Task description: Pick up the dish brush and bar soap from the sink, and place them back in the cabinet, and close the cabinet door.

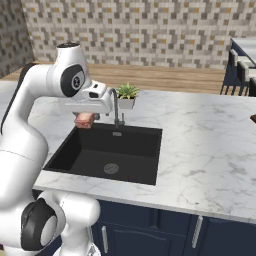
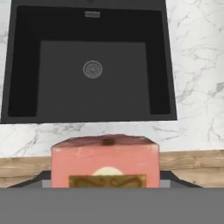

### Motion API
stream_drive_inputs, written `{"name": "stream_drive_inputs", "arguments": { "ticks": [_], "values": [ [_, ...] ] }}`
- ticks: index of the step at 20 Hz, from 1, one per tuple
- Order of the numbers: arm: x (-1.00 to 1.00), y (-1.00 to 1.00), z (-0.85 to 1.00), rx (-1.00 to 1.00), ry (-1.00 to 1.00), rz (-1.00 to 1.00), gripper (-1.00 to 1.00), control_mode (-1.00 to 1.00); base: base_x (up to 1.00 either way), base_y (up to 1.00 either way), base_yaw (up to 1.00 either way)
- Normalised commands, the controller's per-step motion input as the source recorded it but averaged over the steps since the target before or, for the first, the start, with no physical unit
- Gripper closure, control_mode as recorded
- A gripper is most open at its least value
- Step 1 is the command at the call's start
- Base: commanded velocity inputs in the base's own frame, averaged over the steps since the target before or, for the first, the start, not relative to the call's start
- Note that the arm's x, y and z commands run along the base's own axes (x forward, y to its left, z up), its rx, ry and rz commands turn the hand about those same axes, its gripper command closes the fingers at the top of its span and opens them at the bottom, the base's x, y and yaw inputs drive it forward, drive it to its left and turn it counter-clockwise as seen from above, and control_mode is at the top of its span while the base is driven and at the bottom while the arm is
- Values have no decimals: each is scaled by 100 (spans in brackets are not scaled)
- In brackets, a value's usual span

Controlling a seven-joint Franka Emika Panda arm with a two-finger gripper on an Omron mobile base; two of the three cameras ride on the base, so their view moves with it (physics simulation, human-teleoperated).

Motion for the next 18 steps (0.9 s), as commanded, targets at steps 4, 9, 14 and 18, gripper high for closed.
{"name": "stream_drive_inputs", "arguments": {
  "ticks": [4,9,14,18],
  "values": [
    [-28,0,4,0,0,0,100,-100,0,0,0],
    [-20,0,0,0,-1,0,100,-100,0,0,0],
    [-17,0,0,0,-3,0,100,-100,0,0,0],
    [-8,0,0,0,-1,0,100,100,-15,0,0]
  ]
}}
